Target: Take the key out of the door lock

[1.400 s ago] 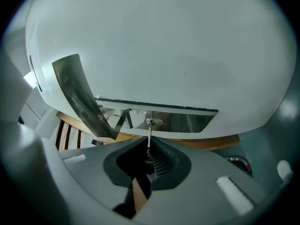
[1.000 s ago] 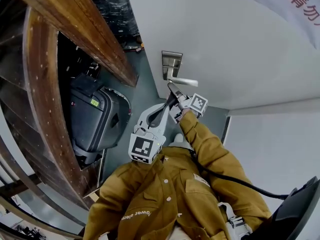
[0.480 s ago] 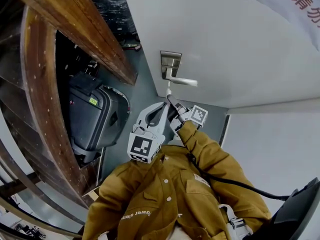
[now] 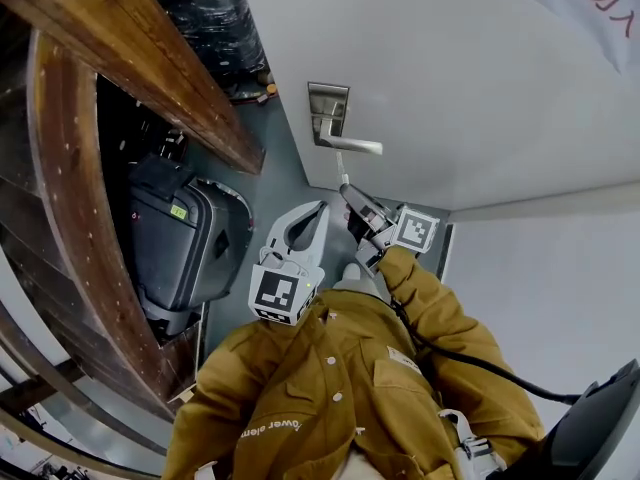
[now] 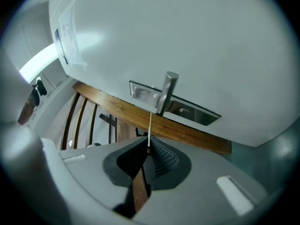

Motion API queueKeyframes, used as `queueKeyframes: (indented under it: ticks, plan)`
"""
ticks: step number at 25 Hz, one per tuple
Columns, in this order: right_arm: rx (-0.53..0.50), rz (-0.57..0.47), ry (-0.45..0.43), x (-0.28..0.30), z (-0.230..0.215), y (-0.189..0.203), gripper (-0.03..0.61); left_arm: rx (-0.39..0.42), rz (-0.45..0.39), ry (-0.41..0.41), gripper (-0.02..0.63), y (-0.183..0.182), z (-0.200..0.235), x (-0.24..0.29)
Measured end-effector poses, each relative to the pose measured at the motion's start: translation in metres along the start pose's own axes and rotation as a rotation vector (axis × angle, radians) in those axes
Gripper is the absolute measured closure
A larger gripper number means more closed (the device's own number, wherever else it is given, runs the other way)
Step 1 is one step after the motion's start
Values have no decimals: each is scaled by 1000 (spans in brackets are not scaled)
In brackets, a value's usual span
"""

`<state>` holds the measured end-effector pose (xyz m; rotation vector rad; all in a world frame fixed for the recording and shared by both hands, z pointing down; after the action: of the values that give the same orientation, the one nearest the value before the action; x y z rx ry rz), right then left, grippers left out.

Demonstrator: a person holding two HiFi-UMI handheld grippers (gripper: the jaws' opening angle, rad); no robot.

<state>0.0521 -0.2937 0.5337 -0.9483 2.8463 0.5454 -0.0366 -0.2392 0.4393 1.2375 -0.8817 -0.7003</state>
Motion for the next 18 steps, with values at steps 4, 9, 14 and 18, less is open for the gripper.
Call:
queueKeyframes:
  ticks: [4, 9, 14, 18]
  plan:
    - [-239, 62, 19, -5, 35, -17, 551, 11, -2, 6, 615, -2, 1, 1]
    - [-652, 91, 158, -16, 82, -27, 551, 24, -11, 5, 615, -5, 5, 1]
    - [-984, 134, 288, -23, 113, -15, 551, 30, 23, -7, 615, -6, 8, -4]
    - [-1038, 161, 300, -22, 120, -9, 551, 21, -7, 23, 615, -4, 7, -6]
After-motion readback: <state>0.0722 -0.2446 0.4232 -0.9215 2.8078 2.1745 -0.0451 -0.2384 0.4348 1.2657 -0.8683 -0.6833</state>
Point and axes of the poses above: the fingertips, and each gripper's own axes: x forward along the fingers, z to its left, y out of its underside, the point moved 4 cm from there along -x, backward along the fingers, and after that the axes turned 8 degrees about -y, right-handed, at the moved point
